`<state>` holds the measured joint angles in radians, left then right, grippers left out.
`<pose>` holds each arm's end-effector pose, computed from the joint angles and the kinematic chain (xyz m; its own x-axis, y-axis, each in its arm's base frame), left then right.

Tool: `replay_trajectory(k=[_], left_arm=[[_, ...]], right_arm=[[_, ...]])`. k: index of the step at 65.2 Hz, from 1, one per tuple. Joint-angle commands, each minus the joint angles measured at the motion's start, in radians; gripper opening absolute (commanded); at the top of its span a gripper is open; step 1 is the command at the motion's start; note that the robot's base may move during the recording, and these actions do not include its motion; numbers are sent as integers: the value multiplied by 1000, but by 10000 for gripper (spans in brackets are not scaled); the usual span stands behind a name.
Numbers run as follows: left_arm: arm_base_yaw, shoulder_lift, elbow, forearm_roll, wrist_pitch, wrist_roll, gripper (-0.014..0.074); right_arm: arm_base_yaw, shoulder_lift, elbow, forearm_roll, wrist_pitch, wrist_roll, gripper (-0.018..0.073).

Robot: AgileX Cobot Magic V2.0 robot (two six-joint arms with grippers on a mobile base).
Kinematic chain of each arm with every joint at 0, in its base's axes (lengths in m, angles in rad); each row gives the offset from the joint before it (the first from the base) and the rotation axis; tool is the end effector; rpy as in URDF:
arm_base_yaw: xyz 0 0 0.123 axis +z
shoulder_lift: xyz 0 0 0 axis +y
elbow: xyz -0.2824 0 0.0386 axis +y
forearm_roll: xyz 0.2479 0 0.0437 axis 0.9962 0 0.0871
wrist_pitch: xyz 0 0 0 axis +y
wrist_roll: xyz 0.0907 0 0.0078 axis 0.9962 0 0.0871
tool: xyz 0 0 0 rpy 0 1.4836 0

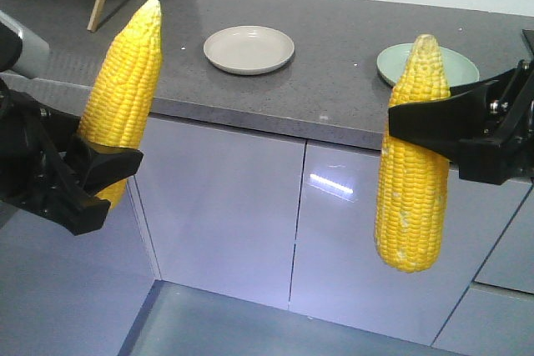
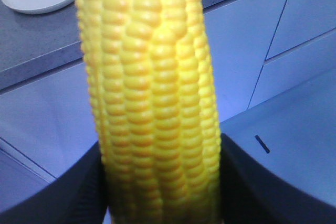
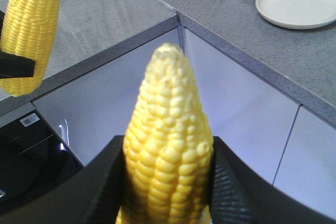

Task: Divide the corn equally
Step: 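Drive the base along the counter toward the other two plates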

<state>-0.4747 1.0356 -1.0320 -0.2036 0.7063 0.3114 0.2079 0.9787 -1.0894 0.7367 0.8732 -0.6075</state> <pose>0.1822 -0.1071 0.3764 -0.4201 0.3886 -0.8201 0.6212 0.7819 0.0523 0.1698 0.0838 0.4104 -0.4406 -0.1629 -0.8828 -0.6499 0.7362 0.1886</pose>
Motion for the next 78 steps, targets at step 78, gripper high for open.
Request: replay_trajectory(k=[78], left_arm=[[-1,-17,-24,-14,-63,-10,302]], right_arm=[[-3,-14,-25,38,-44,-9,194]])
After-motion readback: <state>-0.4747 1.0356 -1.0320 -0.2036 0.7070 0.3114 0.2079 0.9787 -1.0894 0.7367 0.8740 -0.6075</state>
